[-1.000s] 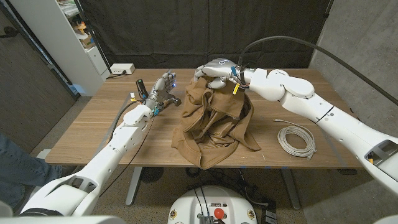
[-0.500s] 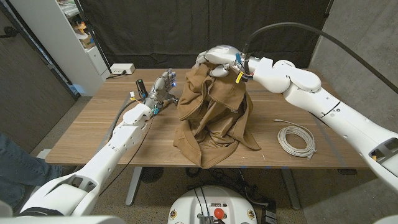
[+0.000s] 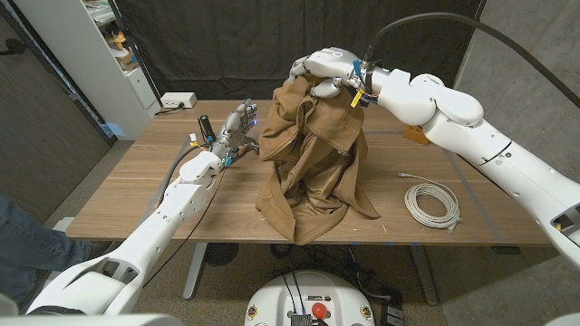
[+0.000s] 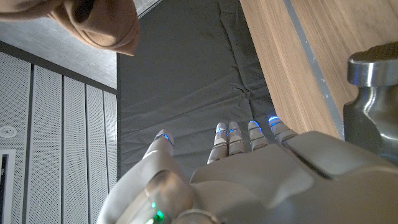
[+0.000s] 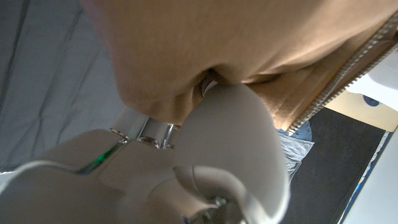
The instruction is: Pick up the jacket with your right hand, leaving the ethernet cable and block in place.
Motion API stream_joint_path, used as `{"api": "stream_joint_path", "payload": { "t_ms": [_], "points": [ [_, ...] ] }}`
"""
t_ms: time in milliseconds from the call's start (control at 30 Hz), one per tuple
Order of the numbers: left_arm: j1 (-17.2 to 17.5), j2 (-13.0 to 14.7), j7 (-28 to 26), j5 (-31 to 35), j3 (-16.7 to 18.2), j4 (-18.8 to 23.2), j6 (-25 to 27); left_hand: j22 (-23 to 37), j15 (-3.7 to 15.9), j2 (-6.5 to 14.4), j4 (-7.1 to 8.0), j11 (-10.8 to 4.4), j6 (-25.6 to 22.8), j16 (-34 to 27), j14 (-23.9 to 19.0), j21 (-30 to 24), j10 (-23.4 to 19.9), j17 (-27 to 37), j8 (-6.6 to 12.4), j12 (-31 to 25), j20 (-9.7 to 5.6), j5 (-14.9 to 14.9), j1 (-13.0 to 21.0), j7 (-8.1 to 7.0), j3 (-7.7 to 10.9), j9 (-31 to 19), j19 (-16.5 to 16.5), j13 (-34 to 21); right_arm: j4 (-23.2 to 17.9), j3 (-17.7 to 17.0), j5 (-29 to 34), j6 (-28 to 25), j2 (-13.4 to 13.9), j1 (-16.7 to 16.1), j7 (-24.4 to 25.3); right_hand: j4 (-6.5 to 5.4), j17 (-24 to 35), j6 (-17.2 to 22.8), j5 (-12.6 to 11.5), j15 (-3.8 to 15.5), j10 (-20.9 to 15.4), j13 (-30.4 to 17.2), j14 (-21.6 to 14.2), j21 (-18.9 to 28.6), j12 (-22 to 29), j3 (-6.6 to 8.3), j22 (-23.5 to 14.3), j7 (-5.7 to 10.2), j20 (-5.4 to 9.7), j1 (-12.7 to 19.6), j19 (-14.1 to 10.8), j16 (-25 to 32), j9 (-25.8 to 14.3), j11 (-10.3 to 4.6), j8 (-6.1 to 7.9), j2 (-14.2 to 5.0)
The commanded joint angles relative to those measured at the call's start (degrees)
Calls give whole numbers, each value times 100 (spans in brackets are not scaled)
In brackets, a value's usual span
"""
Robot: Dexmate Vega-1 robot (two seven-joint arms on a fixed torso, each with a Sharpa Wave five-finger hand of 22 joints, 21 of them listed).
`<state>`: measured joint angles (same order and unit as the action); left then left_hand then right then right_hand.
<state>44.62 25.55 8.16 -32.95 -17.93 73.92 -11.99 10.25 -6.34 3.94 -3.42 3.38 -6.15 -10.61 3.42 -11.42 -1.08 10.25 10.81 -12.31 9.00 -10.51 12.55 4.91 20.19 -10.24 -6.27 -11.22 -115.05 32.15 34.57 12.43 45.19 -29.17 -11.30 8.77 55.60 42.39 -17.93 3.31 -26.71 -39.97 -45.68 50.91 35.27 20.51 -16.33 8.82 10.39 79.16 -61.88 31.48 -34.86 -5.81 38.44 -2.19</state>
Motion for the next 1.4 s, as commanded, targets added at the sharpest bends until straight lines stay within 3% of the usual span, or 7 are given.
{"api": "stream_joint_path", "payload": {
  "t_ms": [33, 467, 1400],
  "points": [
    [120, 34, -99, 45, -4, 267, 48, 30, -20, 15, -27, 23, -39, -32, -35, -13, -57, 32, 13, -7, 51, -1, -6, 16, 22, -18, -24, -10, -295, -223, -185, -202, 178, -5, -42, 31, 48, 52, -49, 956, -34, -19, -254, 64, -30, 113, -10, 14, 240, 493, 10, -11, -17, -6, 45, -499],
    [227, 74, -221, 92, 12, 497, 99, 31, -22, 16, -33, 7, -42, -29, -29, -12, -51, 32, 13, -3, 47, 0, -10, 22, 20, -18, -28, -10, -512, -466, -449, -385, 320, 85, -91, 34, 130, 52, -100, 954, -31, -59, -285, 170, -72, 144, -2, 20, 244, 487, 82, -44, -41, -2, 40, -487],
    [102, -103, -133, 86, -54, 207, -23, 30, -18, 21, -46, 15, -43, -27, -25, -6, -52, 32, 11, -1, 47, 0, -17, 20, 18, -18, -55, -10, -842, -726, -996, -891, 504, 762, -614, 40, 269, 69, -186, 944, -88, -103, -339, 370, -149, 201, 21, 1, 250, 470, 207, -111, -47, -6, 13, -455]
  ]
}}
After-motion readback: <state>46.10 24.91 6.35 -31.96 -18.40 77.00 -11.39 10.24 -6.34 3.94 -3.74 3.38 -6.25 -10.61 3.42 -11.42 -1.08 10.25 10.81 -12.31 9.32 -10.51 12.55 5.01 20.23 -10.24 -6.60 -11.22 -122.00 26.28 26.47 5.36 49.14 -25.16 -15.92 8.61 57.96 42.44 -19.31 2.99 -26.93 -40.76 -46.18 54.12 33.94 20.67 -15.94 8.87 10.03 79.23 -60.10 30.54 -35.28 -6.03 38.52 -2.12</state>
